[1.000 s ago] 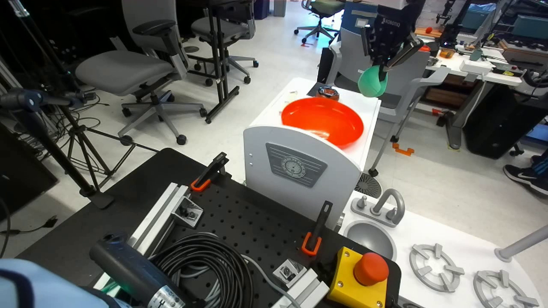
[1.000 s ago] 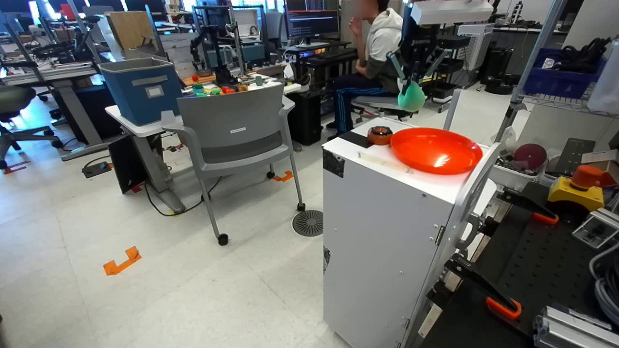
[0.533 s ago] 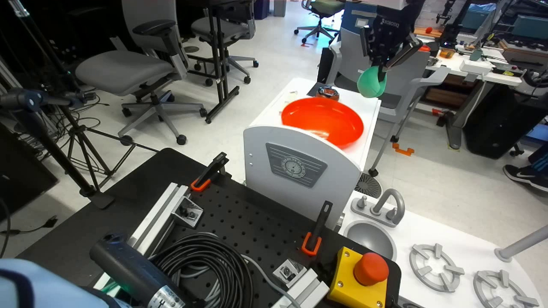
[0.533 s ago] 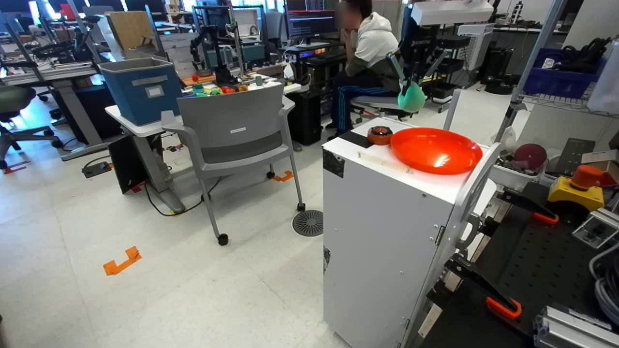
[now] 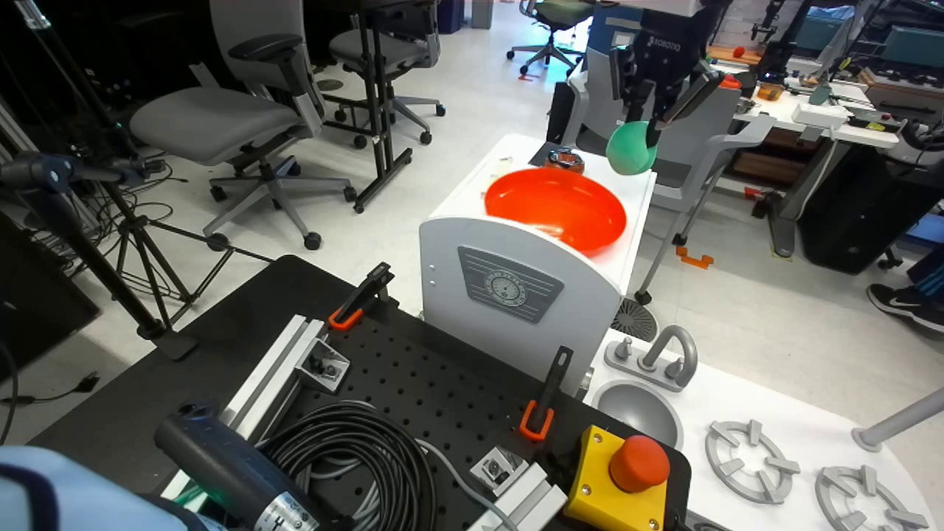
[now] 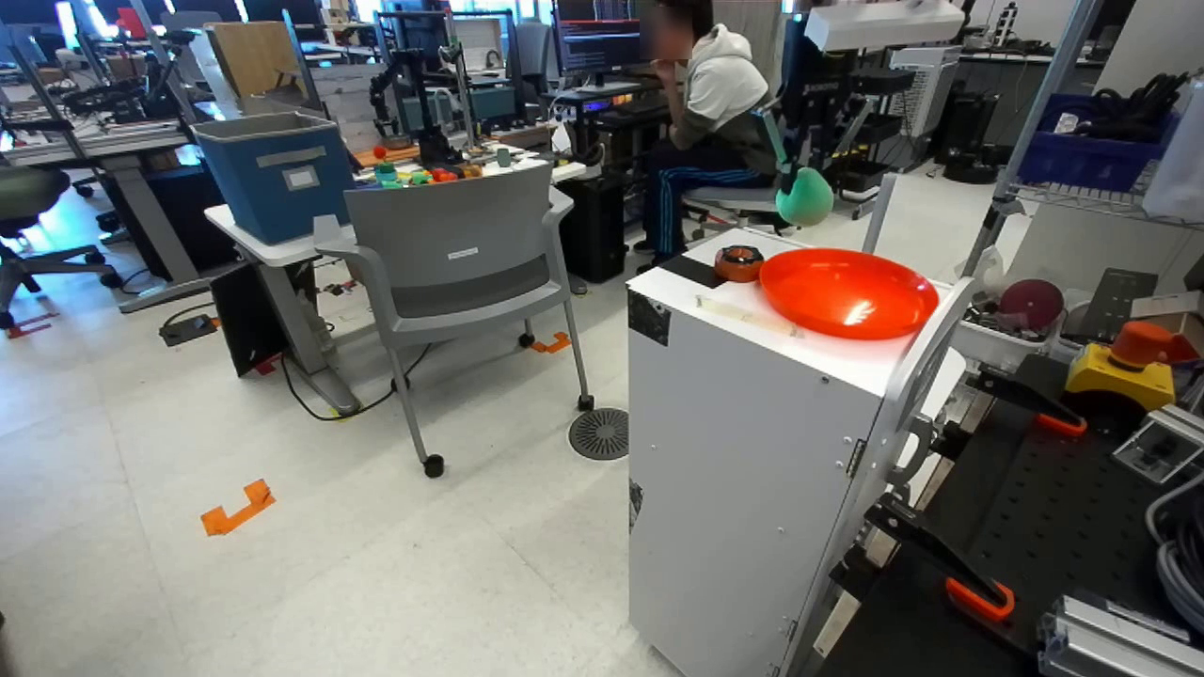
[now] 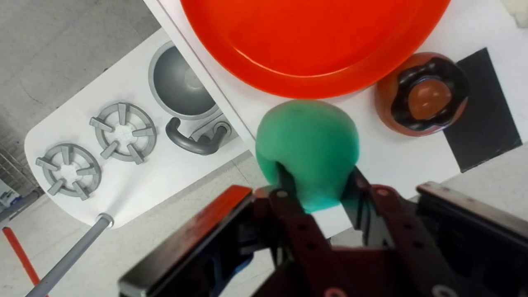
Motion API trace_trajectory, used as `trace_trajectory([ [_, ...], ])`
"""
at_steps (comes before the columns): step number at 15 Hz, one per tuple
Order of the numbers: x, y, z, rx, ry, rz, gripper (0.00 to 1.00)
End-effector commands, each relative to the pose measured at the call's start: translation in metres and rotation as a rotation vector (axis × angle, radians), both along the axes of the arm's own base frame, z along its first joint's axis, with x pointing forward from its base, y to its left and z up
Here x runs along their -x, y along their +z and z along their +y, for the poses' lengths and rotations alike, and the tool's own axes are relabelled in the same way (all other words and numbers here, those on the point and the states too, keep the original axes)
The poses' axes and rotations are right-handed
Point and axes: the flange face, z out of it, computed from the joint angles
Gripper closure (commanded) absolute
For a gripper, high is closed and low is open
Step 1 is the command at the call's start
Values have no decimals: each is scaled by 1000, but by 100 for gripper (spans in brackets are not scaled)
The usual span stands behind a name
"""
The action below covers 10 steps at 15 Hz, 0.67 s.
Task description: Pick up the green plush toy from the orange plate and put it on the counter
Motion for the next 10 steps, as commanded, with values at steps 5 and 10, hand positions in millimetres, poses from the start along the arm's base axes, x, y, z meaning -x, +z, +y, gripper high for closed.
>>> trace_trajectory([
  [5, 2, 4, 2, -20, 28, 38, 7],
  [10, 3, 4, 1, -20, 29, 41, 0],
])
